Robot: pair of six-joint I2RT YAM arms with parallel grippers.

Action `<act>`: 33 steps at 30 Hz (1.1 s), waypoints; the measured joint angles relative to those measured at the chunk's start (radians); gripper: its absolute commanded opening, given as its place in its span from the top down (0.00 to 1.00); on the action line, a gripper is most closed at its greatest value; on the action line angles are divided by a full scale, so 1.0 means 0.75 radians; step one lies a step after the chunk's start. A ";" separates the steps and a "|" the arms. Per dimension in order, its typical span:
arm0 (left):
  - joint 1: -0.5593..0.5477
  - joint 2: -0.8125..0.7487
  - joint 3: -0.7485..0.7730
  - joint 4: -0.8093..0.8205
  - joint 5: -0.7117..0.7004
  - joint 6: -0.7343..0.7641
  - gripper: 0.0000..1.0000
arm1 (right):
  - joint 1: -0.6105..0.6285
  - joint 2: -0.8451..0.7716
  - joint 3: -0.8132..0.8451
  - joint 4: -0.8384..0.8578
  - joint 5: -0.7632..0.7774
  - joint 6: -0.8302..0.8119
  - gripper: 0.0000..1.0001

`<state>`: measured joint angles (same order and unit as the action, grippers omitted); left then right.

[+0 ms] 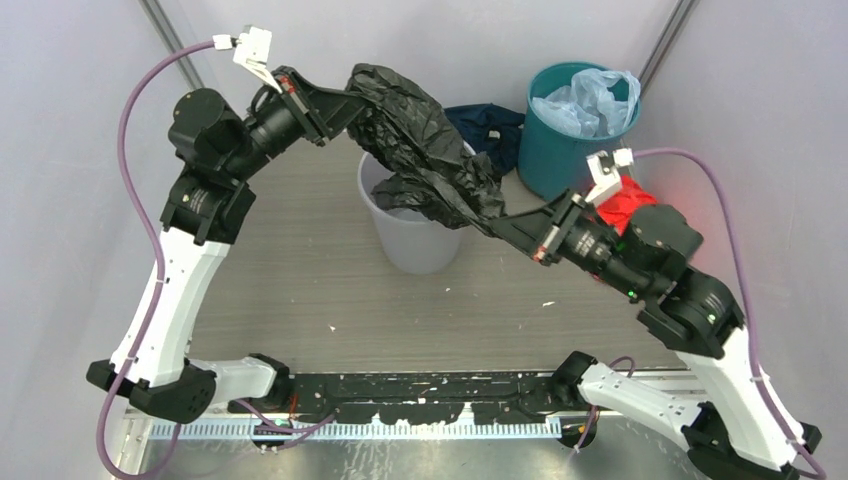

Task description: Put the trash bags into the trash bin

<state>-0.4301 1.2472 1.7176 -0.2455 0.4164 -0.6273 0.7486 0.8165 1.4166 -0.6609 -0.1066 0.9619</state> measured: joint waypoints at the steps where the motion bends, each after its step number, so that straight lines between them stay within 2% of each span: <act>1: 0.016 0.001 0.006 -0.004 0.004 0.000 1.00 | 0.000 -0.020 0.002 -0.034 0.027 -0.024 0.90; 7: 0.076 0.002 0.021 -0.021 0.031 -0.002 1.00 | 0.000 -0.166 0.091 -0.244 0.297 -0.176 0.92; 17: 0.065 0.002 0.044 -0.030 0.212 -0.062 1.00 | 0.002 -0.283 0.159 -0.235 0.593 -0.319 0.91; 19: 0.065 -0.001 0.050 -0.013 0.259 -0.092 1.00 | 0.003 -0.289 0.159 -0.231 0.637 -0.345 0.87; 21: 0.069 -0.003 0.052 0.039 0.319 -0.138 1.00 | 0.003 -0.299 0.160 -0.221 0.689 -0.371 0.75; 23: 0.083 -0.003 0.053 0.129 0.378 -0.218 1.00 | 0.003 -0.307 0.182 -0.226 0.762 -0.403 0.59; 26: 0.092 -0.003 0.056 0.244 0.433 -0.314 1.00 | 0.003 -0.281 0.282 -0.248 0.808 -0.445 0.46; 29: 0.094 0.021 0.113 0.297 0.466 -0.375 1.00 | 0.003 -0.212 0.413 -0.272 0.786 -0.468 0.41; 33: 0.094 0.109 0.264 0.338 0.479 -0.414 1.00 | 0.003 -0.136 0.463 -0.279 0.618 -0.480 0.39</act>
<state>-0.3595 1.3293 1.9160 0.0082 0.7757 -0.9375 0.7509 0.7147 1.7638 -0.8700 0.3569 0.6018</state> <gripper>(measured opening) 0.007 0.589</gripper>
